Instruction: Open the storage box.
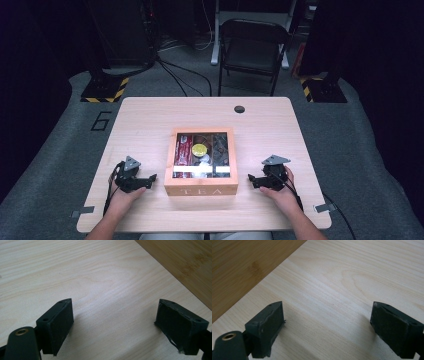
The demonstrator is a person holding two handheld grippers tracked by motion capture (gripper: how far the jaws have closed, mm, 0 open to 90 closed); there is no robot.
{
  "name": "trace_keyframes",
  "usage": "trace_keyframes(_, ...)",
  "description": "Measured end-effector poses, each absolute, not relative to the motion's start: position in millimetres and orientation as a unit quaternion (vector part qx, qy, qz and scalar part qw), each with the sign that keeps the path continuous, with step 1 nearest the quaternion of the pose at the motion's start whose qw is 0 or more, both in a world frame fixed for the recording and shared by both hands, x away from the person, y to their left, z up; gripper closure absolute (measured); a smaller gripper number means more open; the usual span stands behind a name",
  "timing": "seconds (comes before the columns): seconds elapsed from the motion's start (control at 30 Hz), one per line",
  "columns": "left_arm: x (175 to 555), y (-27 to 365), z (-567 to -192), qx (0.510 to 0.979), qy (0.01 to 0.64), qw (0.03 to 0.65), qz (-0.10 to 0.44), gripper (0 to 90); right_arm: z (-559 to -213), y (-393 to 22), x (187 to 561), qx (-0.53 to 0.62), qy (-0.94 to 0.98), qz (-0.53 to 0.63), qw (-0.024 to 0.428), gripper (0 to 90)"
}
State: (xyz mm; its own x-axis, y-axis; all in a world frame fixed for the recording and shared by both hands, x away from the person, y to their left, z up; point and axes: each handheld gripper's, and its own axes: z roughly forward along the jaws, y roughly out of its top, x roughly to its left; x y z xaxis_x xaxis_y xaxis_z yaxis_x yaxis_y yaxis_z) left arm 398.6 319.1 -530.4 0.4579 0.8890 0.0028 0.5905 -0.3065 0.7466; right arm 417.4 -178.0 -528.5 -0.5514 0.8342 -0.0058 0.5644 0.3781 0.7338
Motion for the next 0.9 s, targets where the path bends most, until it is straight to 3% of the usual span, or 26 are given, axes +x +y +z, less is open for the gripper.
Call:
trace_keyframes(0.67, 398.4, 319.8, -529.7, 0.781, 0.475, 0.347, 0.212, 14.8, -528.5, -177.1, 416.0, 0.443, 0.803, 0.349, 0.193, 10.1)
trace_keyframes(0.9, 398.8, 321.1, -529.6, 0.771, 0.484, 0.356, 0.209, 17.5, -526.2, -177.6, 414.7, 0.446, 0.803, 0.347, 0.188, 15.9)
